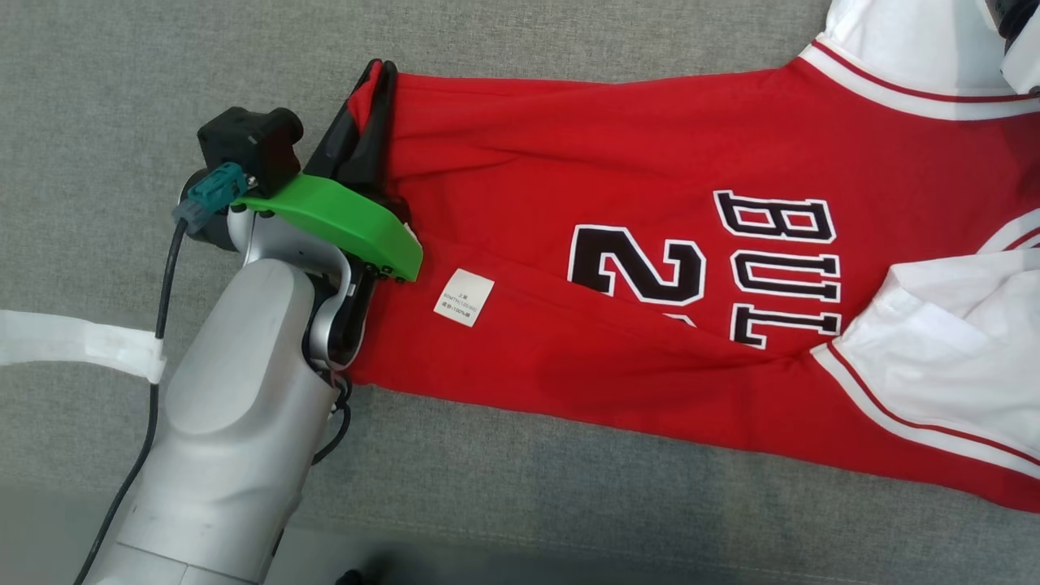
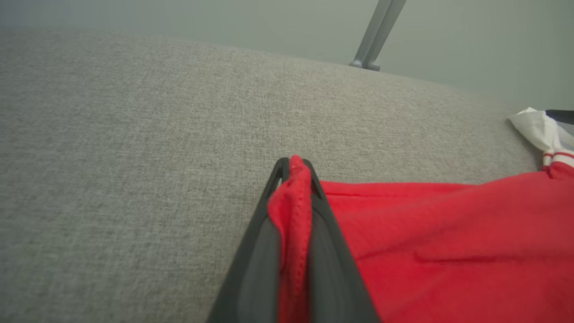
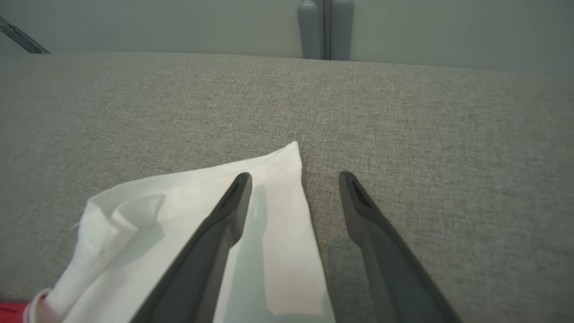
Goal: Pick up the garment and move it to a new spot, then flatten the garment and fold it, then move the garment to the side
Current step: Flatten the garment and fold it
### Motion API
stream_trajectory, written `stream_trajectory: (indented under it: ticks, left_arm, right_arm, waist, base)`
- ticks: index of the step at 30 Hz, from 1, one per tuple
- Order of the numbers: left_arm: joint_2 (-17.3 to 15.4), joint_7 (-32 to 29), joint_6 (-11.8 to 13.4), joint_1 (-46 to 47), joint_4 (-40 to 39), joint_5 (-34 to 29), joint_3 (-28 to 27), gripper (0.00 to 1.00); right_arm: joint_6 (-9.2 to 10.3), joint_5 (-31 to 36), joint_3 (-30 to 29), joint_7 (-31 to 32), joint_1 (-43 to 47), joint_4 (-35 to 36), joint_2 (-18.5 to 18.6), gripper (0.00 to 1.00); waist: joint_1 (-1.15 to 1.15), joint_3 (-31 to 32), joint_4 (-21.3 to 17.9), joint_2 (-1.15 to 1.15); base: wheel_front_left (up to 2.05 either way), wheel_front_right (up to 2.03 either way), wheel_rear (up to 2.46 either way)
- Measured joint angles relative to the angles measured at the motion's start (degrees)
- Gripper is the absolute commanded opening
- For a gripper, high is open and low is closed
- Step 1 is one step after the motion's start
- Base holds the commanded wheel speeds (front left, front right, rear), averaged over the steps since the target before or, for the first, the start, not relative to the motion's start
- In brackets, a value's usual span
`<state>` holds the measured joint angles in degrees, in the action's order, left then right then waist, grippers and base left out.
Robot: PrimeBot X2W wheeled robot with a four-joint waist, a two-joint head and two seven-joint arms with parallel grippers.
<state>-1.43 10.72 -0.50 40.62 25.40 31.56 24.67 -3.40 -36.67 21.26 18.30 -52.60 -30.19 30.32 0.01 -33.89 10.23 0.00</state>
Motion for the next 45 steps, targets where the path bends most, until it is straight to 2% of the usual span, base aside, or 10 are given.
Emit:
stream_trajectory:
  ticks: [13, 14, 15, 16, 17, 19, 22, 34, 40, 45]
  left_arm:
    - [0.12, 1.03, -0.07, 0.8, 1.63, 0.54, 1.35, 0.0]
    - [0.14, 1.11, -0.08, 0.87, 1.68, 0.55, 1.36, 0.0]
    - [0.15, 1.3, -0.08, 0.92, 1.78, 0.6, 1.37, 0.0]
    - [0.15, 1.45, -0.08, 1.01, 1.89, 0.67, 1.38, 0.0]
    - [0.15, 1.45, -0.08, 1.12, 1.96, 0.77, 1.4, 0.0]
    - [0.18, 1.54, -0.08, 1.42, 2.14, 0.89, 1.43, 0.0]
    - [0.2, 1.8, -0.08, 1.72, 2.58, 1.07, 1.43, 0.0]
    - [0.2, 2.46, -0.08, 1.73, 6.1, 2.74, -0.83, 0.0]
    - [-1.8, 2.54, -0.52, 1.71, 8.12, 3.15, -2.46, 0.0]
    - [-2.34, 3.02, -1.11, 1.4, 8.79, 3.56, -3.19, 0.0]
  right_arm:
    - [-0.2, 2.69, 2.24, 0.48, -4.19, -4.24, -0.25, 1.0]
    - [-0.23, 3.05, 2.58, 0.45, -4.56, -4.41, -0.25, 0.95]
    - [-0.63, 3.32, 3.0, 0.43, -4.88, -4.58, -0.26, 0.85]
    - [-0.79, 3.49, 3.3, 0.41, -5.13, -4.77, -0.35, 0.62]
    - [-0.81, 3.54, 3.49, 0.4, -5.43, -5.01, -0.58, 0.48]
    - [-1.32, 3.68, 3.83, 0.31, -5.87, -5.37, -1.02, 0.35]
    - [-1.64, 4.59, 4.65, -0.52, -6.19, -5.91, -1.52, 0.0]
    - [-2.65, 4.89, 5.53, -7.69, -6.78, -8.16, -4.7, 0.0]
    - [-3.35, 4.35, 6.36, -14.74, -5.13, -6.45, -5.52, 0.0]
    - [-3.66, 3.13, 6.5, -21.67, 0.04, -4.03, -5.75, 0.0]
  waist:
    - [-0.01, -1.9, 0.6, 0.0]
    - [-0.01, -1.96, 0.62, 0.0]
    - [-0.01, -2.02, 0.65, 0.0]
    - [0.0, -2.08, 0.67, 0.0]
    - [0.0, -2.14, 0.69, 0.0]
    - [0.0, -2.21, 0.72, 0.0]
    - [0.0, -2.22, 0.71, 0.0]
    - [-0.01, -0.28, -1.37, 0.0]
    - [-0.01, 1.41, -3.42, 0.0]
    - [-0.01, 3.33, -5.14, 0.0]
  base:
    - [0.0, 0.0, 0.0]
    - [0.0, 0.0, 0.0]
    - [0.0, 0.0, 0.0]
    - [0.0, 0.0, 0.0]
    - [0.0, 0.0, 0.0]
    - [0.0, 0.0, 0.0]
    - [0.0, 0.0, 0.0]
    - [0.0, 0.0, 0.0]
    - [0.0, 0.0, 0.0]
    - [0.0, 0.0, 0.0]
